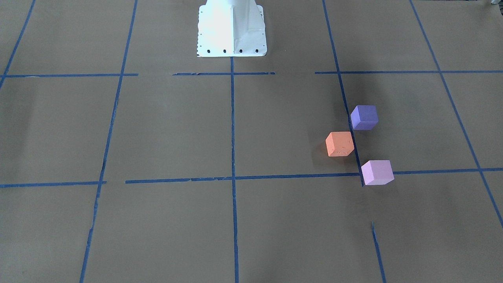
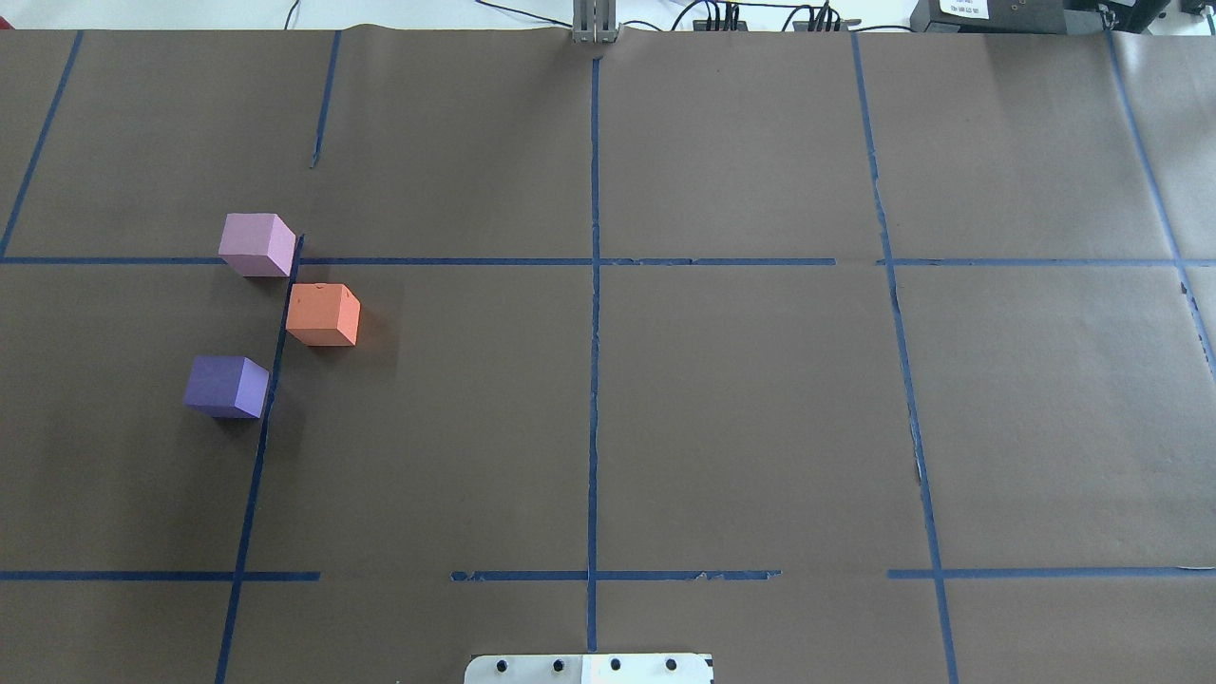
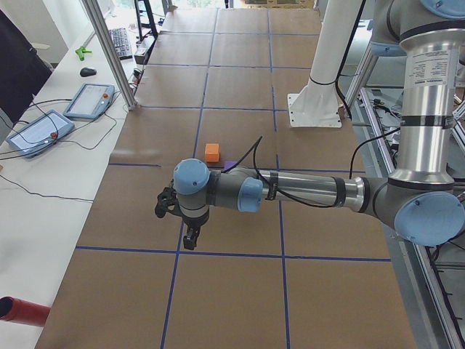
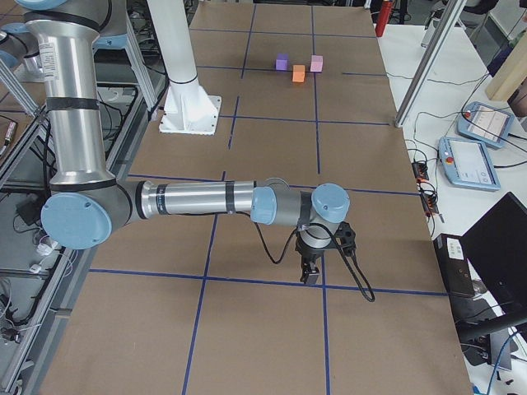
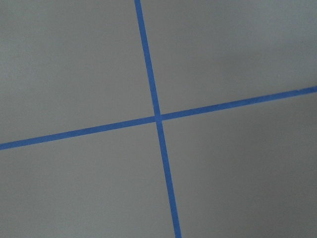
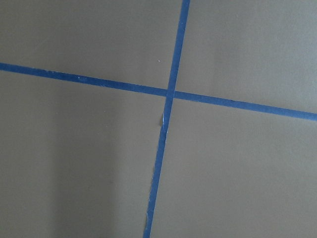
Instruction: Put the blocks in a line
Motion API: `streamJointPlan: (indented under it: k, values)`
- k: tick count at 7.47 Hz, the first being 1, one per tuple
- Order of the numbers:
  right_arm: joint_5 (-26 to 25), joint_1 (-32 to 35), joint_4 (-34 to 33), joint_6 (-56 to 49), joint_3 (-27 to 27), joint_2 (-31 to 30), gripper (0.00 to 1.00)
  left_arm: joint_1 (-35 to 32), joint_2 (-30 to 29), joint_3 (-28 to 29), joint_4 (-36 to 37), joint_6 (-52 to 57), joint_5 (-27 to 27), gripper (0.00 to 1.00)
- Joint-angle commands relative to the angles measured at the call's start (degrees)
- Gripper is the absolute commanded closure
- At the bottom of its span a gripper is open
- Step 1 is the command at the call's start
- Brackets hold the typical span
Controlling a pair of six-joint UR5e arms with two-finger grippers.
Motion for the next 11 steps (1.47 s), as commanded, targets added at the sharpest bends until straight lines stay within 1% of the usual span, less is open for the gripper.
streamJointPlan:
  k: [1, 4, 5, 6, 7, 8, 9, 10, 11]
  values:
    - [0.0, 0.0, 0.0, 0.0, 0.0, 0.0, 0.0, 1.8, -3.9, -1.1, 0.0, -7.0, -1.5, 0.0]
    - [0.0, 0.0, 0.0, 0.0, 0.0, 0.0, 0.0, 12.2, -11.9, -1.0, -0.2, -21.0, -1.8, 0.0]
    - [0.0, 0.0, 0.0, 0.0, 0.0, 0.0, 0.0, 16.3, -15.4, -0.3, -0.4, -26.4, -1.7, 0.0]
    - [0.0, 0.0, 0.0, 0.0, 0.0, 0.0, 0.0, 18.6, -17.0, -1.0, -0.6, -30.6, -1.7, 0.0]
    - [0.0, 0.0, 0.0, 0.0, 0.0, 0.1, 0.0, 21.2, -18.5, -1.0, -1.7, -34.4, -1.9, 0.0]
    - [0.0, 0.0, 0.0, 0.0, 0.0, 0.0, 0.0, 24.5, -18.7, -0.9, -5.8, -40.2, -1.6, 0.0]
    - [0.0, 0.0, 0.0, 0.0, 0.0, 0.0, 0.0, 27.7, -18.6, 0.4, -10.7, -44.0, -1.4, 0.0]
    - [0.0, 0.0, 0.0, 0.0, 0.0, 0.0, 0.0, 32.2, -18.8, 1.5, -11.4, -46.4, -1.2, 0.0]
    - [0.0, 0.0, 0.0, 0.0, 0.0, 0.0, 0.0, 35.1, -19.3, 2.4, -11.4, -46.9, 0.0, 0.0]
